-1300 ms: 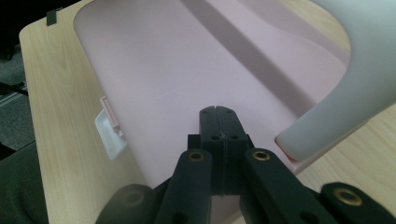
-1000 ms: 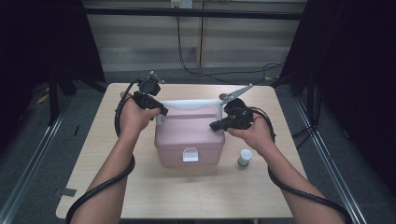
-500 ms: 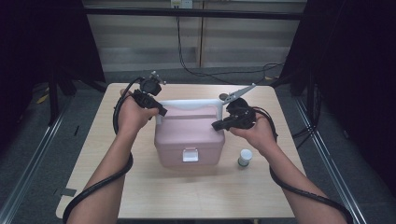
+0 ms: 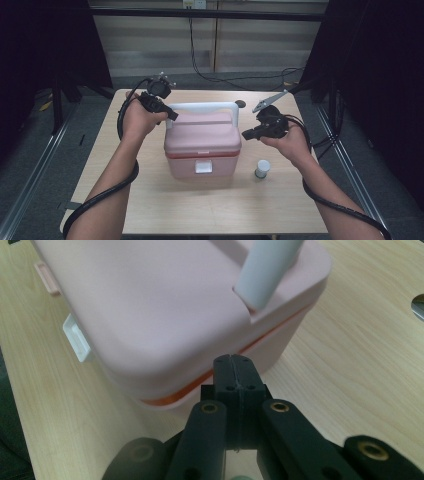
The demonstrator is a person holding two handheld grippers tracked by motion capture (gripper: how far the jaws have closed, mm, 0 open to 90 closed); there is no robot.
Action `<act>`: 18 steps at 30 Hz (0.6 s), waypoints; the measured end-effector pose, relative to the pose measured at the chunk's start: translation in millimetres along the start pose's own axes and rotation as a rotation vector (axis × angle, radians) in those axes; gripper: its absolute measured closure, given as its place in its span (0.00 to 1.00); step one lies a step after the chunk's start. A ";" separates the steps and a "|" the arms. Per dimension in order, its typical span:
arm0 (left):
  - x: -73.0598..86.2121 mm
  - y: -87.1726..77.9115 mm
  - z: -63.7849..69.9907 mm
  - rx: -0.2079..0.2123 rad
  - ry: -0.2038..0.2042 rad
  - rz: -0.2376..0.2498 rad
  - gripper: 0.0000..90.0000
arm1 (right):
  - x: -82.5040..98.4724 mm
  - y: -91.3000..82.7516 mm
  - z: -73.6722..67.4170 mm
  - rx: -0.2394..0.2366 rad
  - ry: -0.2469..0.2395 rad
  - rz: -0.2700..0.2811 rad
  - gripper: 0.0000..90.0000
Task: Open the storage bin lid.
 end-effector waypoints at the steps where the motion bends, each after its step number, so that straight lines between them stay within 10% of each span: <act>1: -0.7 -0.9 0.4 0.003 -0.002 0.001 0.76 | 1.6 -0.6 1.3 0.004 0.001 -0.002 1.00; 18: -5.5 -6.0 -2.1 0.016 -0.007 0.021 0.76 | 9.8 8.8 -1.0 -0.020 0.000 -0.014 1.00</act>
Point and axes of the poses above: each handheld gripper's, and its own axes: y roughly forward along the jaws, x roughly out of its underside, z roughly to its right, the point moved 10 cm from there along y, roughly forward along the jaws, and after that the axes turned 5 degrees about -z, right-handed, at the moved point
